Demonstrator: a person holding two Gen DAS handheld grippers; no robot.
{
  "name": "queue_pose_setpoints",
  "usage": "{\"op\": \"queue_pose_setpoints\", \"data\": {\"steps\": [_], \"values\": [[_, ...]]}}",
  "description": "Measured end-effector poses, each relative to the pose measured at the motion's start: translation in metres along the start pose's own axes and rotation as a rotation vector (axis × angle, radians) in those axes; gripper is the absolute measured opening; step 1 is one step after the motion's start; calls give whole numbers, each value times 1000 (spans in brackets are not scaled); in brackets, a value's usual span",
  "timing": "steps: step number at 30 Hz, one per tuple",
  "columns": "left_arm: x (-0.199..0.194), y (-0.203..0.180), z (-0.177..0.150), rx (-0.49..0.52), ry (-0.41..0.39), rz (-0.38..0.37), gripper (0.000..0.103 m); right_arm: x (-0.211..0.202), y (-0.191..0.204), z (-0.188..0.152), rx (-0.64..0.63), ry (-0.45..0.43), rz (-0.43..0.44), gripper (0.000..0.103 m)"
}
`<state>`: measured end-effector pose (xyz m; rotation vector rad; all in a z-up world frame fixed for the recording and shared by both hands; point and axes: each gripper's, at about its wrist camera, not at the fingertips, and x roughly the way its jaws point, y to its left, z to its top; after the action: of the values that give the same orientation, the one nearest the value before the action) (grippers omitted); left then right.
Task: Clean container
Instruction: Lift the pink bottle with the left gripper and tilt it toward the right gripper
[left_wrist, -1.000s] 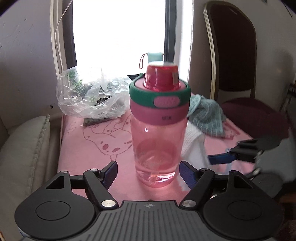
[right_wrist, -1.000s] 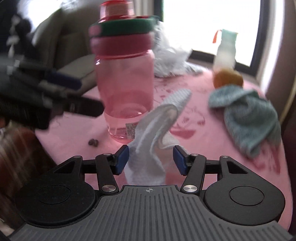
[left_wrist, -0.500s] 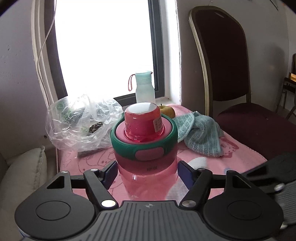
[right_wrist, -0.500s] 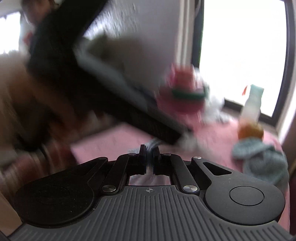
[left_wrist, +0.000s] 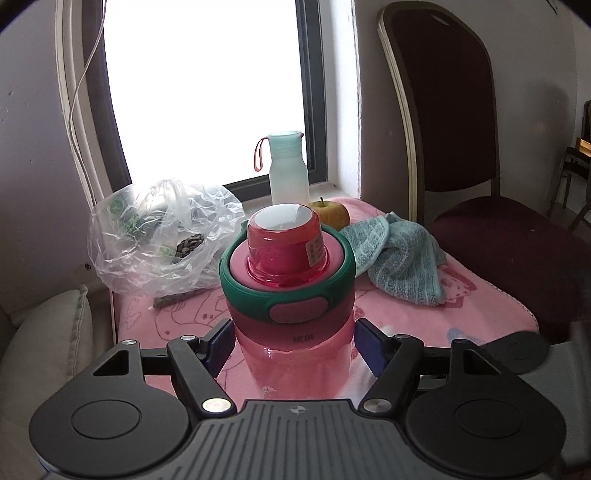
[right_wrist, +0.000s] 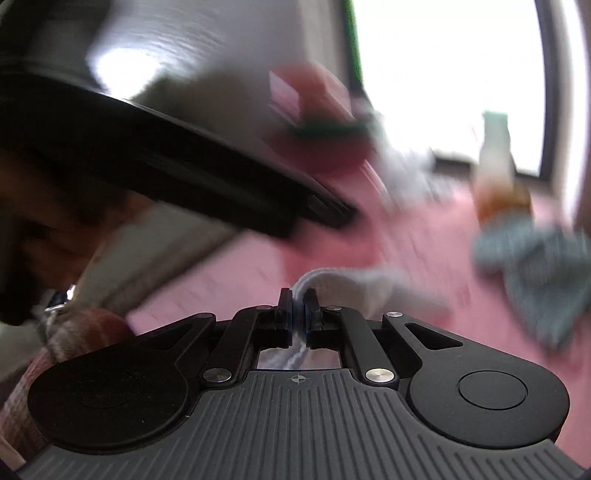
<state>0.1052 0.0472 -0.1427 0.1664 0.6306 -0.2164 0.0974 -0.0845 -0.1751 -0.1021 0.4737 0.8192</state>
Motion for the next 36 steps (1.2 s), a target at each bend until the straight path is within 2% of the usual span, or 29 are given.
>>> {"op": "queue_pose_setpoints", "data": {"steps": [3,5,7,9,11,13,16,18,19,21,24,29,33,36], "values": [[1,4,3,-19,21,-11,68,-6,21,8,-94,-113,-23,6],[1,5,4,-17,28,-18,68,8,15,5,-42,-79,-3,3],[2,4,4,-11,27,-19,68,29,2,-6,62,25,31,2],[2,3,4,-8,25,-18,68,43,-4,-19,131,104,23,2],[2,3,4,-5,24,-18,68,42,-3,-20,159,110,6,3],[2,3,3,-3,23,-18,68,29,2,-9,150,50,7,4],[2,4,4,-11,26,-20,68,5,15,9,77,-101,8,5],[2,5,5,-20,28,-24,68,2,14,10,90,-129,16,4],[3,5,5,-16,27,-23,68,8,9,7,128,-107,33,3],[3,3,4,-14,26,-19,68,30,-3,-7,228,14,57,2],[4,1,2,-21,33,-10,68,45,-11,-25,319,125,32,3],[6,-3,-2,-33,43,5,69,23,-15,-18,344,88,38,8],[8,-7,-5,-43,51,17,80,5,-22,-18,357,67,9,9],[11,-11,-8,-50,61,33,80,-6,-25,-23,366,69,-24,9]]}}
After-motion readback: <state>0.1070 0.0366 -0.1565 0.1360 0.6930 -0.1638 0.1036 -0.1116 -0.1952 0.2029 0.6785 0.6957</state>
